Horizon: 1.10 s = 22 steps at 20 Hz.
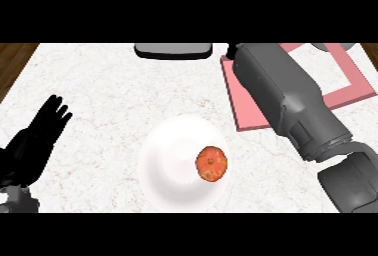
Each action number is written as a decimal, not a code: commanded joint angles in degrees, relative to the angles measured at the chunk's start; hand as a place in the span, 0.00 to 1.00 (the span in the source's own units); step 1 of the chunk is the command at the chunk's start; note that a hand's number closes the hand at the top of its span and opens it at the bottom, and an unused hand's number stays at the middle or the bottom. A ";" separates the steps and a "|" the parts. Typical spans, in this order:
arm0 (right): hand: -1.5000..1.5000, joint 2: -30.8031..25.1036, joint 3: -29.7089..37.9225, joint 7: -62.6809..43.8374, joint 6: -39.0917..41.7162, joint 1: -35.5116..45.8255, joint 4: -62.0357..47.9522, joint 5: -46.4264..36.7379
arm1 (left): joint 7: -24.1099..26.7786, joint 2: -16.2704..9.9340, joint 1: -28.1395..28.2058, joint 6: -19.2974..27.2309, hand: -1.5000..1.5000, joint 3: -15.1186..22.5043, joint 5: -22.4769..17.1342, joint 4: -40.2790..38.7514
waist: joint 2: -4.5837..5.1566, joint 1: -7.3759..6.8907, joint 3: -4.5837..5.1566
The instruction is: Pick the pear from the plate and place it in the cardboard box
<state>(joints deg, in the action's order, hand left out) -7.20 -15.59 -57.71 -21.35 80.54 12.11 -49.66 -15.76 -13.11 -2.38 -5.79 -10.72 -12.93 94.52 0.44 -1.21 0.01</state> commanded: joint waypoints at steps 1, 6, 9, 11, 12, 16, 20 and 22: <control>0.00 0.44 4.44 -5.73 -3.77 -2.64 -0.69 3.40 | -4.59 -0.88 -3.01 1.47 0.50 -0.67 -0.99 1.88 | -0.02 0.01 -0.06; 0.00 0.98 5.47 2.96 -6.93 -7.73 1.83 3.49 | -2.87 -0.01 -1.91 0.55 0.50 0.22 -0.10 0.72 | -0.03 0.10 -0.02; 0.00 2.01 4.85 4.61 -12.79 -10.23 5.10 2.29 | -2.65 0.06 -2.38 1.07 0.50 0.28 0.66 0.61 | -0.24 0.54 -0.03; 0.00 0.39 5.33 5.62 -19.43 -10.85 7.63 1.89 | -1.49 -0.17 1.11 -0.05 0.50 -0.41 0.04 1.71 | -0.38 0.44 -0.04; 0.00 0.75 6.11 3.26 -24.21 -9.00 8.66 1.68 | -1.01 0.94 -1.22 0.97 0.50 0.34 0.66 0.02 | -0.15 0.63 -0.03; 0.00 -0.68 8.36 1.41 -32.83 -9.68 13.50 1.32 | -0.07 0.74 1.80 0.10 0.50 -0.28 0.27 1.26 | -0.84 1.20 -0.01; 0.00 -0.62 10.04 2.19 -38.15 -13.71 19.80 1.23 | -0.61 0.26 1.24 0.18 0.50 -1.12 -0.15 0.75 | -1.03 2.22 -0.02; 0.00 -2.81 10.81 3.14 -37.62 -17.15 24.15 1.54 | 0.92 -0.11 3.75 -0.23 0.50 -2.19 0.07 0.85 | -1.16 2.53 -0.01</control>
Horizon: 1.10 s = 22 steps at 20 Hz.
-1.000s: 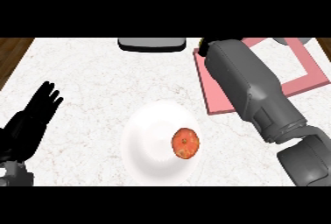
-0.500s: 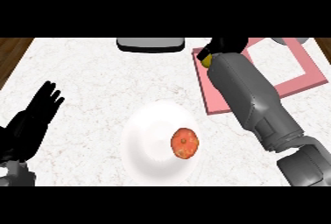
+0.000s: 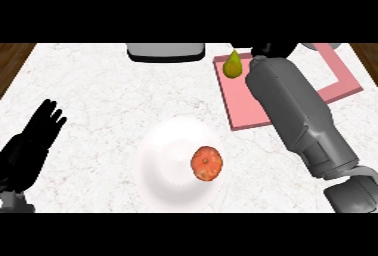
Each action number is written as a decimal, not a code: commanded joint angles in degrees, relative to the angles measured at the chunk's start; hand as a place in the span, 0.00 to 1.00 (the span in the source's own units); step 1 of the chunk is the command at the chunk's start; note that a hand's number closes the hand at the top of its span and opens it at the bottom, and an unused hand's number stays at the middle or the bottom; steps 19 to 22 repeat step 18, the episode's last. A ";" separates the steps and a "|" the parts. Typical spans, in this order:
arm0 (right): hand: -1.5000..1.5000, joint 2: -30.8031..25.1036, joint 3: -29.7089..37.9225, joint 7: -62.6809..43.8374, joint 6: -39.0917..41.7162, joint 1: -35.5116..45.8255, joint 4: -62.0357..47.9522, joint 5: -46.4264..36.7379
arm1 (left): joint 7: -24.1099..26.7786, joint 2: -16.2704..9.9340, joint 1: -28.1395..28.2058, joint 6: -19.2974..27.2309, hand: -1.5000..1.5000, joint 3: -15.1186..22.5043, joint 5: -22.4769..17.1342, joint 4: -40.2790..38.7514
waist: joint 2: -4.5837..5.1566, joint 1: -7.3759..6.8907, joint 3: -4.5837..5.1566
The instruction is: Pick the pear from the plate and place it in the cardboard box
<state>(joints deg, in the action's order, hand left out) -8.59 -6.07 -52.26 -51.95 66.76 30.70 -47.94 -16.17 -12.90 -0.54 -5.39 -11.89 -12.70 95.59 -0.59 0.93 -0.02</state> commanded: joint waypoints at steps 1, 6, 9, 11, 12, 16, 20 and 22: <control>0.00 -1.89 0.66 -3.00 -4.57 -5.88 9.49 -0.27 | -0.44 0.40 2.08 0.49 0.50 -0.67 -0.34 1.45 | -0.67 1.50 0.01; 0.00 -2.18 0.22 -6.65 -3.34 -15.23 23.70 -2.56 | 1.48 -0.57 2.06 -0.88 0.50 -2.71 -1.29 -1.68 | -0.76 2.17 0.08; 0.00 -5.31 -0.47 -2.90 1.47 -24.69 36.88 1.29 | 0.27 -1.58 -0.13 -1.05 0.50 -3.05 -1.68 -1.58 | -0.50 2.21 0.02; 0.00 -6.17 -2.34 -7.53 5.37 -28.27 44.70 -2.67 | -1.47 0.15 0.90 0.97 0.50 -0.47 0.76 0.81 | -0.55 2.00 0.05; 0.00 -5.62 -3.02 -7.58 4.06 -32.38 48.50 -2.89 | 1.44 -1.66 -1.48 -0.81 0.50 -3.10 -0.51 -4.56 | -0.39 2.44 0.09; 0.00 -7.20 -3.46 -15.33 11.74 -38.76 63.21 -8.36 | -1.04 0.57 2.06 -0.44 0.50 -0.57 -0.80 3.29 | -0.29 0.91 0.06; 0.00 -10.69 -1.34 -13.13 13.67 -43.43 69.04 -5.98 | 3.59 0.99 3.25 -1.88 0.50 -0.37 0.81 -0.36 | 0.16 0.20 0.05; 0.00 -10.69 -1.34 -13.13 13.67 -43.43 69.04 -5.98 | 3.59 0.99 3.25 -1.88 0.50 -0.37 0.81 -0.36 | 0.16 0.20 0.05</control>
